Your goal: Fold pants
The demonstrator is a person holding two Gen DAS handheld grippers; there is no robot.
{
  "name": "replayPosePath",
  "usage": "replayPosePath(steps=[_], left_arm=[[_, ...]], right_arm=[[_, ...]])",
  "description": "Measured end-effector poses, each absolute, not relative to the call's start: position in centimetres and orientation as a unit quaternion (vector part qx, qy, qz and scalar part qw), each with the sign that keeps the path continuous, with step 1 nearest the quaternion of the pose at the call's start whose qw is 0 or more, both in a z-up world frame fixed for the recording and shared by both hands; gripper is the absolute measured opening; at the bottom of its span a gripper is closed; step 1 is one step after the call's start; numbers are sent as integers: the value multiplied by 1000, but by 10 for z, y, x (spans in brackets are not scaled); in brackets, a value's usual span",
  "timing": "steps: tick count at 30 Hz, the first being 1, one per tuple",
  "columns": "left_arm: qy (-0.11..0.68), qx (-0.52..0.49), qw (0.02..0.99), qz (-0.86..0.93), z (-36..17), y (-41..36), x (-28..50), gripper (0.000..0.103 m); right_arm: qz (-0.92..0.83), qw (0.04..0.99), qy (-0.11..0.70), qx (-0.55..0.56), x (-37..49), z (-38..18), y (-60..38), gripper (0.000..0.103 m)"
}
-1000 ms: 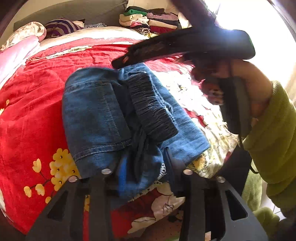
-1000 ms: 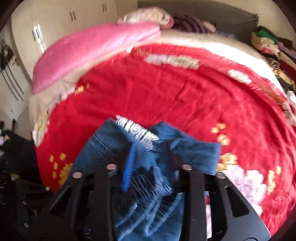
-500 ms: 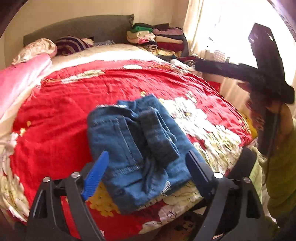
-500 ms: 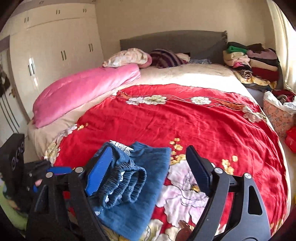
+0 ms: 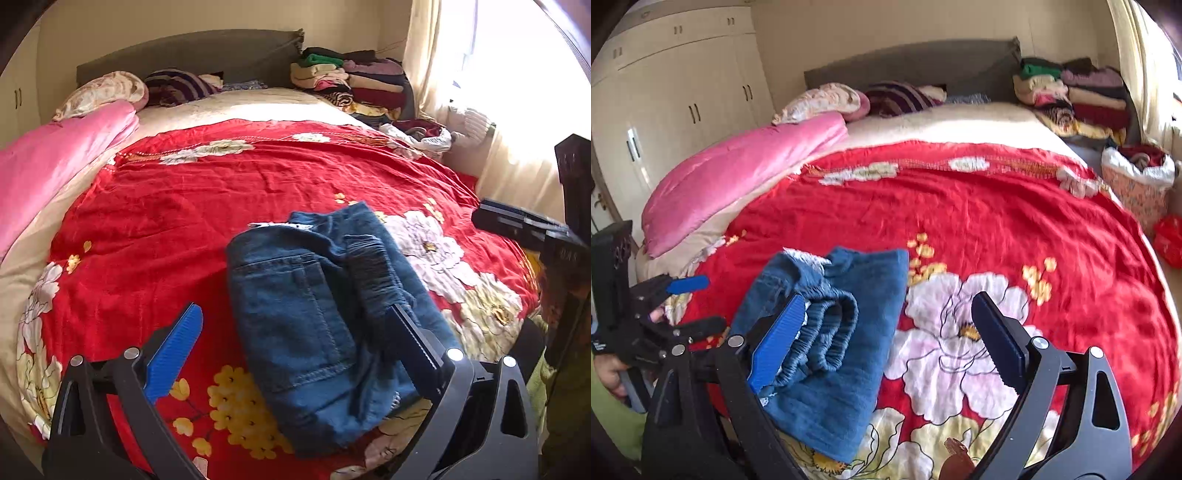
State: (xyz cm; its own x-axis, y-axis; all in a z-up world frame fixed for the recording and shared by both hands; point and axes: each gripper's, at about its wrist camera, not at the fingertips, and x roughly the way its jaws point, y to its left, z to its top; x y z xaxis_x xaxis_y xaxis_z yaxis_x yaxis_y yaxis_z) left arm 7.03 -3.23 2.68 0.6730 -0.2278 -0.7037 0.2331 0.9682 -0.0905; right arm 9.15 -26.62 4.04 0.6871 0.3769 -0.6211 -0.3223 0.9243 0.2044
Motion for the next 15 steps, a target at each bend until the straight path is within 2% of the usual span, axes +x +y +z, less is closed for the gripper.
replayPosePath(steps=[12, 15], left_arm=[[428, -45, 896, -113, -20, -18, 109, 98], [432, -69, 890, -126, -29, -14, 117, 97]], right_arm=[[215, 877, 426, 65, 116, -18, -243, 85], [222, 865, 444, 78, 125, -31, -241, 75]])
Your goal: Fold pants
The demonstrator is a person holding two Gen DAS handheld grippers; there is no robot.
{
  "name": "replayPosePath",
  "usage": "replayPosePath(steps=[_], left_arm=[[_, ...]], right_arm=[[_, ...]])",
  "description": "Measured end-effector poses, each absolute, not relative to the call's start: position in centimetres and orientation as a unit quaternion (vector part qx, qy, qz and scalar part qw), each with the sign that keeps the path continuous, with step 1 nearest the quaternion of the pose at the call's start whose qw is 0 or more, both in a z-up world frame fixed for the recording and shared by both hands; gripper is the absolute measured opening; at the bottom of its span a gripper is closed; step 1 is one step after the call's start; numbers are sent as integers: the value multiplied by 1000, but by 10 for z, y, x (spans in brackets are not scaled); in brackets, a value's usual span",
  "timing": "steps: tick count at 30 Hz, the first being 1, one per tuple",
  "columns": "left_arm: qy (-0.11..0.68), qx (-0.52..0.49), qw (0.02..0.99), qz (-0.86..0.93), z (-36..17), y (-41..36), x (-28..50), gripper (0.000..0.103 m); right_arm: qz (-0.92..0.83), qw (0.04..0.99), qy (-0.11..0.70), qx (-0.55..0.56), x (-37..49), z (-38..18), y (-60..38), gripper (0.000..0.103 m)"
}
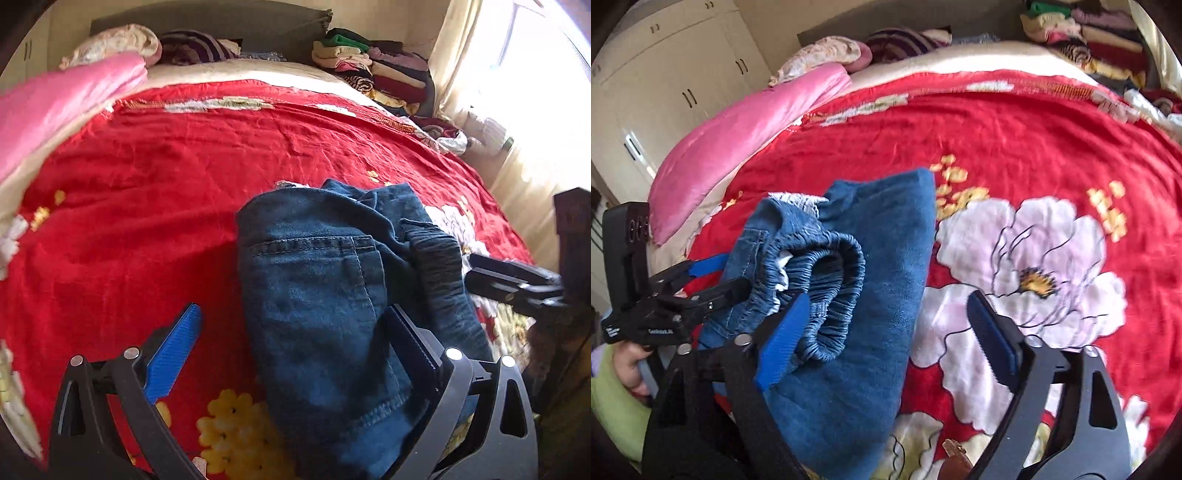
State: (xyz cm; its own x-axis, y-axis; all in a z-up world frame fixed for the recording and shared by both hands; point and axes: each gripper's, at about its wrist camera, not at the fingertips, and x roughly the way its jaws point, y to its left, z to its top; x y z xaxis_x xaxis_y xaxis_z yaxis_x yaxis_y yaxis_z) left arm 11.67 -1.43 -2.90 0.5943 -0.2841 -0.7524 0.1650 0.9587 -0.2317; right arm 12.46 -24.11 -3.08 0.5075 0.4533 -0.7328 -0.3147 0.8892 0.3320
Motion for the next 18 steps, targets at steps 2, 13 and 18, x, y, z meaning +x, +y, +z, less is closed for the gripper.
replayPosePath(steps=[2, 13, 18], left_arm=[[435, -88, 886, -135, -34, -13, 121, 87], [421, -79, 891, -150, -34, -33, 117, 39], [397, -65, 903, -152, -8, -34, 119, 36]], right_arm=[[230, 856, 455, 83, 128, -39, -239, 64], [297, 843, 442, 81, 121, -47, -208, 23], [298, 871, 391, 19, 114, -11, -189, 18]])
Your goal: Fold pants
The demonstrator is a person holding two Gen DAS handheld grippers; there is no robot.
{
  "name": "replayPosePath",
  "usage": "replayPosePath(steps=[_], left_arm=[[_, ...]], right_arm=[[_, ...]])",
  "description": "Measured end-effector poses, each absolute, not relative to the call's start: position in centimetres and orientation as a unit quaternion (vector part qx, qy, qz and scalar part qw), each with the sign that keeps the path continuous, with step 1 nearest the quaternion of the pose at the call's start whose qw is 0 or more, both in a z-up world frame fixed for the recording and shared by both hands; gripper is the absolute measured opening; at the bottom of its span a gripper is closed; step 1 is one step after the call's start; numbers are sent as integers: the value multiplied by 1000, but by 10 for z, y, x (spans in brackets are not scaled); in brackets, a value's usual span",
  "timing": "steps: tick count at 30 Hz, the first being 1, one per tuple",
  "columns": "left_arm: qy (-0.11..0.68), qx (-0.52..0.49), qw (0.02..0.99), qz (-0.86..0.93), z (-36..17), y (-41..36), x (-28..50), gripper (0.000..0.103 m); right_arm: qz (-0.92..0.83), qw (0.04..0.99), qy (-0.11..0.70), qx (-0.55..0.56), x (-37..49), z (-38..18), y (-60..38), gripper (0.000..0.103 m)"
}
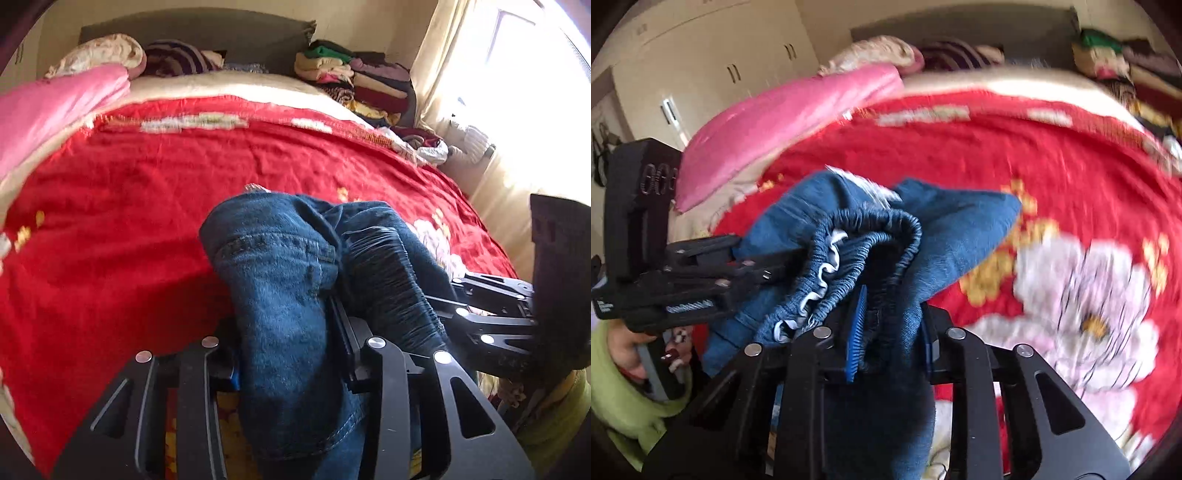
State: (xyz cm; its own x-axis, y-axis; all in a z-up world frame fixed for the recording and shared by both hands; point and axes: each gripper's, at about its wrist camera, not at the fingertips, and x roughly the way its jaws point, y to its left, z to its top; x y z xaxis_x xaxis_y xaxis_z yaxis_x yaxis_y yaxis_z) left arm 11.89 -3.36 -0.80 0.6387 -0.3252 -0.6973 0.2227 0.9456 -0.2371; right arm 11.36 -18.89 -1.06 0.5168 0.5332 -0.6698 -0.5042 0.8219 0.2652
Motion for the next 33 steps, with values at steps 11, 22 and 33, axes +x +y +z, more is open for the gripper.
replayPosePath(steps=[11, 22, 33], left_arm=[[361, -46, 923, -123, 33, -25, 174, 36], [378, -38, 919, -107, 12, -28, 208, 36], [432, -32, 898, -77, -30, -18, 217, 57]], right_arm=[[289, 892, 347, -11, 174, 28, -179, 18], [248, 891, 379, -19, 208, 0, -180, 23], [184, 877, 444, 4, 218, -41, -197, 57]])
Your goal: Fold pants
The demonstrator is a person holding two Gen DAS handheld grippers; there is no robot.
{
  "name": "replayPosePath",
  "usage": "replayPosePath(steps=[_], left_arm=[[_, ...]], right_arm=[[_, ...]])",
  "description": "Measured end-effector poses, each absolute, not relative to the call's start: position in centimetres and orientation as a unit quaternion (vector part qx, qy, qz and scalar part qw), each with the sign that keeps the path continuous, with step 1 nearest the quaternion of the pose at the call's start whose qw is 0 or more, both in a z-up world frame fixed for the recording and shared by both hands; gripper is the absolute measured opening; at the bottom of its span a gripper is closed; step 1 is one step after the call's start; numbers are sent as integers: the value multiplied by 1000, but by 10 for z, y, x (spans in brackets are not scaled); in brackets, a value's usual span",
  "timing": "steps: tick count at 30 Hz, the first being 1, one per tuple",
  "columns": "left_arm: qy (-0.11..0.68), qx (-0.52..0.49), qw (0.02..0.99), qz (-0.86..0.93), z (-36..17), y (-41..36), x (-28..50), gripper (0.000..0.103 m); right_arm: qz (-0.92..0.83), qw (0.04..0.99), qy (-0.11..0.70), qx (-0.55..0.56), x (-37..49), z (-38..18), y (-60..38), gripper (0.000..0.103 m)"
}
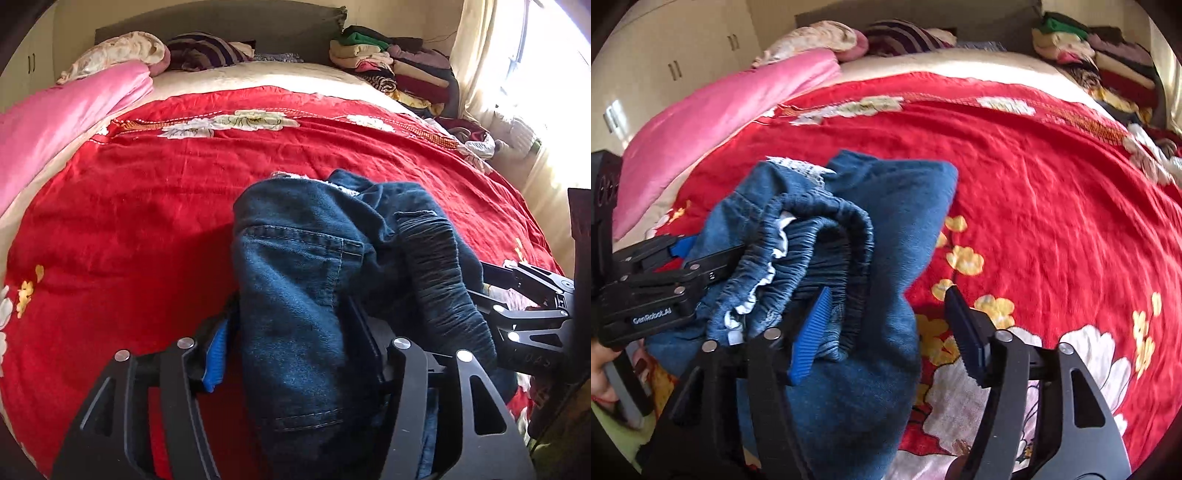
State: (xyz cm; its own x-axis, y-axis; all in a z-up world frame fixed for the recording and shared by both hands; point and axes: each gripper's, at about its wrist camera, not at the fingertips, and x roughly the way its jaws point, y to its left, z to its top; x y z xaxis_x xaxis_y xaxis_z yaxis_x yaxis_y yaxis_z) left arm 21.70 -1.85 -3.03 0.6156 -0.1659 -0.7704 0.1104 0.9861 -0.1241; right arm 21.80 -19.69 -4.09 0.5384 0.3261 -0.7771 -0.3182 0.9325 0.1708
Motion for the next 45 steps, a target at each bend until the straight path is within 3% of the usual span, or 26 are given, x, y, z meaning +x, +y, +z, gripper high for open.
replayPosePath(steps=[3, 5, 7, 11, 12, 14, 18, 32, 45], left_arm=[[429, -38, 899, -79, -28, -18, 215, 57], [423, -37, 902, -80, -21, -18, 210, 58], [413, -35, 906, -81, -13, -18, 202, 64], [395, -39, 914, -84, 5, -18, 188, 66], [388, -37, 917, -83, 12, -18, 182, 69], [376, -34, 923, -78, 23, -18, 173, 88], [354, -34, 932, -72, 44, -16, 152, 99], [342, -42, 936, -69, 53, -3, 74, 99], [388, -47, 918, -61, -2, -5, 44, 99]], right_arm=[[178, 881, 438, -1, 214, -36, -196, 59], [175, 886, 429, -5, 210, -28, -197, 69], [174, 894, 413, -8, 202, -18, -199, 73], [173, 906, 387, 3, 188, 1, -207, 80], [172, 910, 378, 6, 183, 7, -210, 81], [166, 919, 358, 12, 173, 20, -216, 87], [163, 935, 314, 32, 149, 43, -230, 94], [137, 954, 264, 30, 72, 64, -240, 94], [128, 933, 336, 12, 42, 10, -231, 94]])
